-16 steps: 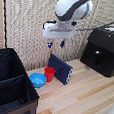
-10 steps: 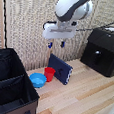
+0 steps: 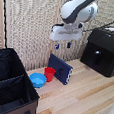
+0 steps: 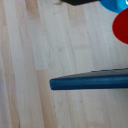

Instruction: Discover the targeted book and set your gripper to the appropriate amplitude. Smoothly guide your gripper in the direction of the book and snatch it firmly. Search for the back section of the caddy. Move the held book towards the back section and lightly deposit it inside.

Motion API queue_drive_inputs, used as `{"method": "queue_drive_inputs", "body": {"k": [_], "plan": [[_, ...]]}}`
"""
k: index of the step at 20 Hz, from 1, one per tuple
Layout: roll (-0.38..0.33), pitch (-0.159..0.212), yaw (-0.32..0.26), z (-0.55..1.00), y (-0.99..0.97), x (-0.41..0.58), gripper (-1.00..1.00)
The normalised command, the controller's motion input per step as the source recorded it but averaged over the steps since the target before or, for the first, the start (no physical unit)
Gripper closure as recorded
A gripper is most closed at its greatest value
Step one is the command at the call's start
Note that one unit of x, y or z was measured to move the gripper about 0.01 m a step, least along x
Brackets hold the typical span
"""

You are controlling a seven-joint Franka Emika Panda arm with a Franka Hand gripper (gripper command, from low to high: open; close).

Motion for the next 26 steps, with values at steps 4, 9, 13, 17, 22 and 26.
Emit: {"method": "queue_drive_inputs", "body": {"k": [4,9,13,17,22,26], "plan": [[0.000,0.000,0.000,-0.21,-0.07,0.210,-1.00],[-0.003,0.019,0.021,-0.25,-0.18,0.273,-1.00],[-0.006,0.087,0.071,-0.17,-0.19,0.176,-1.00],[-0.031,0.087,0.053,-0.15,-0.07,0.224,-1.00],[-0.036,0.006,0.072,-0.16,0.00,0.275,-1.00],[-0.043,0.016,0.111,-0.14,0.00,0.300,-1.00]]}}
